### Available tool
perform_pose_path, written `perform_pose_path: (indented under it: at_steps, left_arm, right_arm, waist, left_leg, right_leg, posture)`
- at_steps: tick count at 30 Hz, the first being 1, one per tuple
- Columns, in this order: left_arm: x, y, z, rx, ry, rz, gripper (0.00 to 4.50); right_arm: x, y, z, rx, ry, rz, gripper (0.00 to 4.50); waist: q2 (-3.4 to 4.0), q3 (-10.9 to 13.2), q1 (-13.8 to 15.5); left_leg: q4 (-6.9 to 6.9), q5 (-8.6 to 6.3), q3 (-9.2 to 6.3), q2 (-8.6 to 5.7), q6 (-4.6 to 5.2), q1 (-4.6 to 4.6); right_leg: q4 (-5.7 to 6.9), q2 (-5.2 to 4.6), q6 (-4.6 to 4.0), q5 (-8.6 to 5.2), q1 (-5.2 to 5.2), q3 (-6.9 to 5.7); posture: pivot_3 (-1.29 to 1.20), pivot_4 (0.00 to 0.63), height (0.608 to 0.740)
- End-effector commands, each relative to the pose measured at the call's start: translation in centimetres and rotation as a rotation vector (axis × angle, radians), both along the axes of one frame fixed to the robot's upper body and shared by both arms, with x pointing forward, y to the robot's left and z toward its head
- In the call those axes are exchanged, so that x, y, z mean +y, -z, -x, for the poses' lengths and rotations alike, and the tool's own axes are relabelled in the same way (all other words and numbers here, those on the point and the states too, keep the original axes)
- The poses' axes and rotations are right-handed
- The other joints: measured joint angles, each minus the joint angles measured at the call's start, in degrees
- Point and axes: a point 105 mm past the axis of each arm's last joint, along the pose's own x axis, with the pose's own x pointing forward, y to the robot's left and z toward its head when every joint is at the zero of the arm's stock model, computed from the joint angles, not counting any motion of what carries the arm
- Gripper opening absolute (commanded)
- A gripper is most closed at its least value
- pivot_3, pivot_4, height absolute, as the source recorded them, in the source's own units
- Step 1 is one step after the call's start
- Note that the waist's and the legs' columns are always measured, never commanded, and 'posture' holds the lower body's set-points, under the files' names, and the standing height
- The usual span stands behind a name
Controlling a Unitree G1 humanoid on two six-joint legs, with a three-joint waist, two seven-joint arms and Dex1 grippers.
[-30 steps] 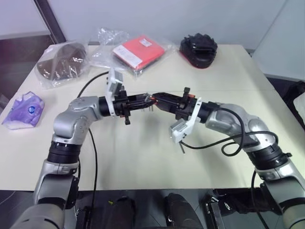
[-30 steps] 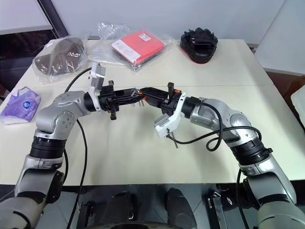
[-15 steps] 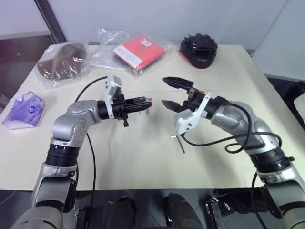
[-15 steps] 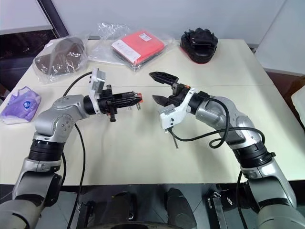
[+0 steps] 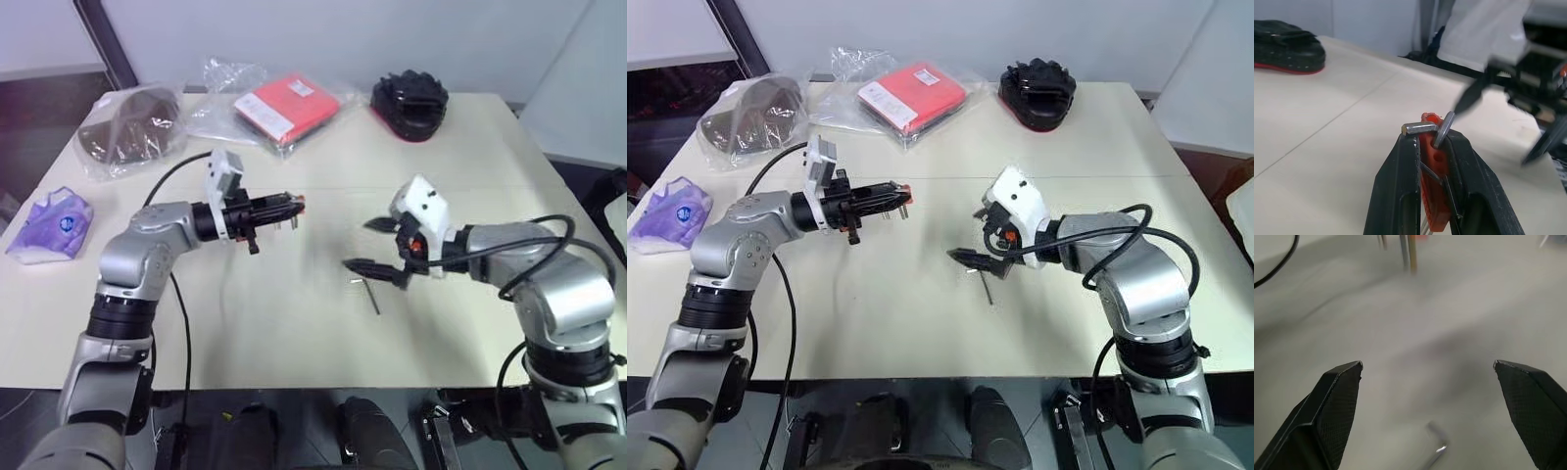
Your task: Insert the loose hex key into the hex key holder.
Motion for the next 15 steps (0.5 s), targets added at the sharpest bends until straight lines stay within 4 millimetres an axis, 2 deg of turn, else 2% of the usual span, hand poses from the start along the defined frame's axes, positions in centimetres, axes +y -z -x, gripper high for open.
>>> perform_pose_path:
  at_steps: [1,8,14,15]
  left_arm:
    - [0.3,-1.8,-0.1,-0.081,-0.018,0.009,0.55]
    - [0.3,-2.2,0.0,-0.098,-0.025,0.007,0.55]
    - [0.5,-2.3,0.0,-0.109,-0.035,-0.001,0.55]
    - [0.5,-2.3,0.1,-0.11,-0.037,-0.002,0.55]
  right_arm:
    - [-0.7,1.3,-0.6,0.047,0.091,0.009,4.47]
    - [-2.6,6.8,-1.1,0.103,0.185,0.146,4.47]
    - [-3.3,8.2,-1.1,0.073,0.191,0.22,4.47]
    - [-3.3,8.3,-1.1,0.064,0.185,0.234,4.24]
  waist:
    - [0.0,0.0,0.01]
    - [0.0,0.0,-0.13]
    - [-0.01,-0.01,-0.31]
    - [-0.02,-0.01,-0.31]
  left_leg:
    - [0.0,0.0,0.0,-0.01,0.0,-0.02]
    - [-0.02,0.0,0.0,-0.02,0.0,-0.03]
    - [0.0,0.0,-0.01,-0.02,0.0,0.01]
    - [0.0,0.0,-0.01,-0.02,0.0,0.01]
  right_leg:
    - [-0.03,-0.01,0.0,0.0,0.0,0.01]
    - [-0.05,-0.01,0.02,-0.01,-0.01,0.01]
    - [-0.05,0.01,0.03,-0.01,0.04,0.01]
    - [-0.05,0.02,0.03,-0.01,0.04,0.01]
  posture:
    - [0.0,0.15,0.74]
    - [0.0,0.15,0.74]
    - [0.0,0.15,0.74]
    - [0.0,0.15,0.74]
